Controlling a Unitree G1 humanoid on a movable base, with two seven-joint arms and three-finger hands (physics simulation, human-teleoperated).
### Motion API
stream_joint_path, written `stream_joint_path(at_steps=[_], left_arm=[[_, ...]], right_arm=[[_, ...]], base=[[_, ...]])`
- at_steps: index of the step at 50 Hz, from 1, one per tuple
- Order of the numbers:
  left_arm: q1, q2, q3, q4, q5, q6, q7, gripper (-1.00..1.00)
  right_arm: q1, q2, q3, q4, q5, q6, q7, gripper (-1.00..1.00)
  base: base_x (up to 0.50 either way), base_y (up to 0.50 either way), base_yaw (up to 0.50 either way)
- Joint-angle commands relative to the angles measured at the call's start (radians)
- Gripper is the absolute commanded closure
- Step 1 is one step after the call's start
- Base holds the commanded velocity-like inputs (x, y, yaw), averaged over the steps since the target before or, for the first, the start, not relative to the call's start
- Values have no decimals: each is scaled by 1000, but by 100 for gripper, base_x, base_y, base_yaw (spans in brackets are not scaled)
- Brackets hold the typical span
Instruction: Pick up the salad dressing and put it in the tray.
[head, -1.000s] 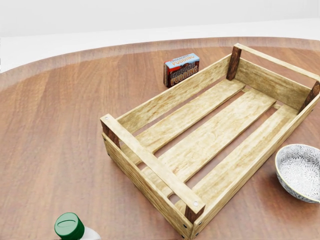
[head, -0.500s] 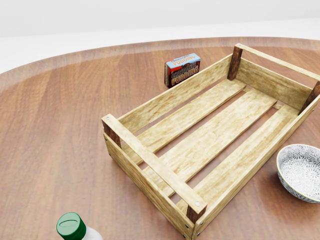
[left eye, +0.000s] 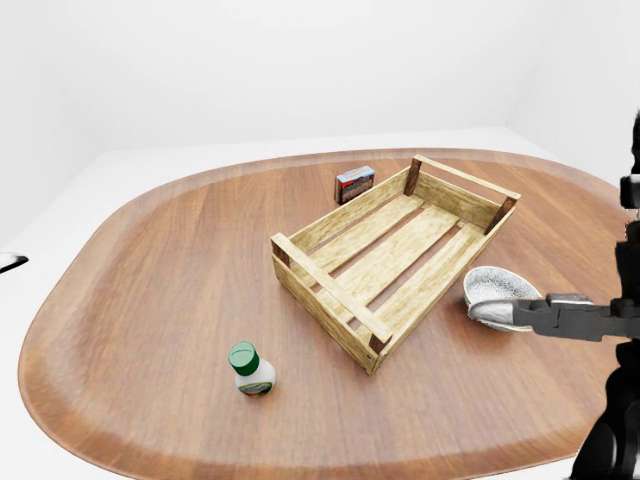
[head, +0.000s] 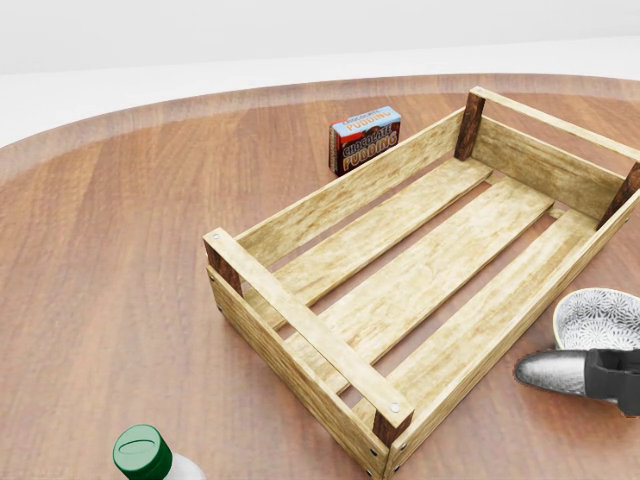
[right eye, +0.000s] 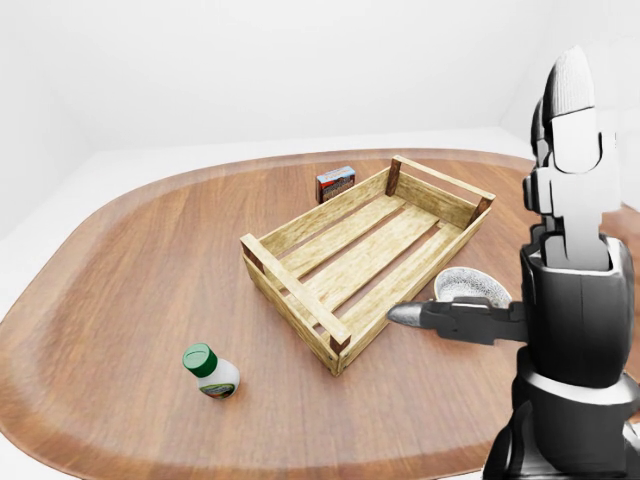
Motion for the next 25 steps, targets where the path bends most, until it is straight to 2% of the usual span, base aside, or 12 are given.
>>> stream_joint_path(at_steps=[1, 2, 3, 5, 9, 17, 25], left_arm=[[1, 1, 2, -1, -2, 0, 0, -100], [1, 1, 2, -2, -2, 0, 0, -100], [5, -3, -6, -6, 1, 0, -4, -100], [4, -5, -5, -8, 3, 0, -6, -100], [3, -7, -4, -9, 6, 0, -8, -100], [5, -10, -6, 4, 17, 0, -16, -100], [7, -14, -5, 7, 21, 0, -22, -100]], right_arm=[[-93, 47, 360, 97, -208, 0, 16, -100], [-100, 55, 364, 102, -213, 0, 22, -100], [-110, 110, 672, 353, -245, 0, 13, -100], [-105, 145, 675, 372, -283, 0, 50, -100], [-98, 170, 666, 379, -316, 0, 80, -100], [-81, 204, 665, 409, -345, 0, 103, -100], [-61, 229, 712, 477, -360, 0, 100, -100]], base=[[0, 0, 0], [0, 0, 0], [0, 0, 0], [0, 0, 0], [0, 0, 0], [0, 0, 0], [0, 0, 0]])
